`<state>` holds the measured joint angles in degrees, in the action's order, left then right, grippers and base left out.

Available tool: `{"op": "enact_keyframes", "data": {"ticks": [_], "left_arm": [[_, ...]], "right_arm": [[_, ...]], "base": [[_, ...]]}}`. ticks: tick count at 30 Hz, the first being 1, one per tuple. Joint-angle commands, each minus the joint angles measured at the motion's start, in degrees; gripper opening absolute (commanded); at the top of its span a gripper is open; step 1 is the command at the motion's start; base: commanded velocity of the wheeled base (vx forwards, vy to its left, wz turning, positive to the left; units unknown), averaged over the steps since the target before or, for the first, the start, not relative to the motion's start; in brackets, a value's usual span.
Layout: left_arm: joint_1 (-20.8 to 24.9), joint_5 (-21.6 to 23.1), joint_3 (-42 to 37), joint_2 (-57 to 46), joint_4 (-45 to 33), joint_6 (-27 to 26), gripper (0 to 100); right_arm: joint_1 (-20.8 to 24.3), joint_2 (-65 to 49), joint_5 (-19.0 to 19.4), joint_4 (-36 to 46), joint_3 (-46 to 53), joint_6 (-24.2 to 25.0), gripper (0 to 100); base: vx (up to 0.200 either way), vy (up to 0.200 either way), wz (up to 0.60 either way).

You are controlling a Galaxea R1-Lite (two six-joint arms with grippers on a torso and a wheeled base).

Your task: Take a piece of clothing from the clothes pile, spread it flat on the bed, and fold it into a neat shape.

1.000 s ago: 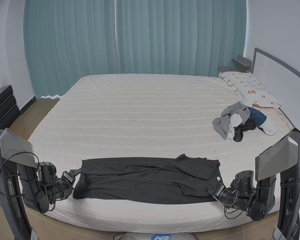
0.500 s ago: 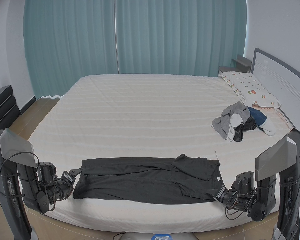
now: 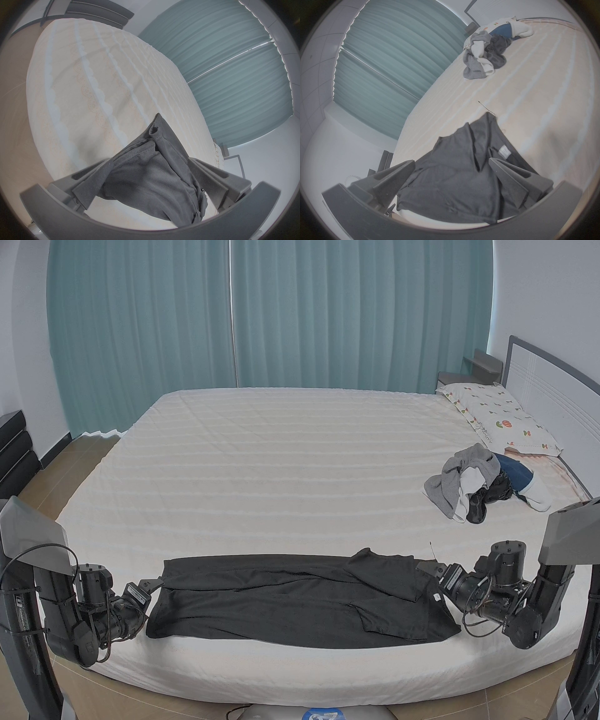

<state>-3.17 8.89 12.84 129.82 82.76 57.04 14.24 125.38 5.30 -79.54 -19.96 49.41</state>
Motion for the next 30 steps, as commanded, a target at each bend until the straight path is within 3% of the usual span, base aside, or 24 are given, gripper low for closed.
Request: {"op": "enact_keyframes", "data": {"ticks": [1,5,16,30], "left_arm": [[0.2,0.0,-0.1,0.1,0.0,-0.2,100],[0.2,0.0,-0.1,0.1,0.0,-0.2,100],[1.0,-0.4,0.0,0.7,0.1,-0.9,100],[1.0,-0.4,0.0,0.8,0.3,-1.1,100]], "right_arm": [[-0.8,3.6,1.1,8.4,-11.9,-0.6,100],[-0.4,7.4,2.2,12.7,-17.8,-0.6,100],[1.1,4.1,3.3,13.3,-11.4,-1.0,100],[2.6,8.7,2.5,14.2,-12.7,-0.8,100]], "base": [[0.000,0.000,0.00],[0.000,0.000,0.00],[0.000,0.000,0.00],[0.000,0.000,0.00]]}}
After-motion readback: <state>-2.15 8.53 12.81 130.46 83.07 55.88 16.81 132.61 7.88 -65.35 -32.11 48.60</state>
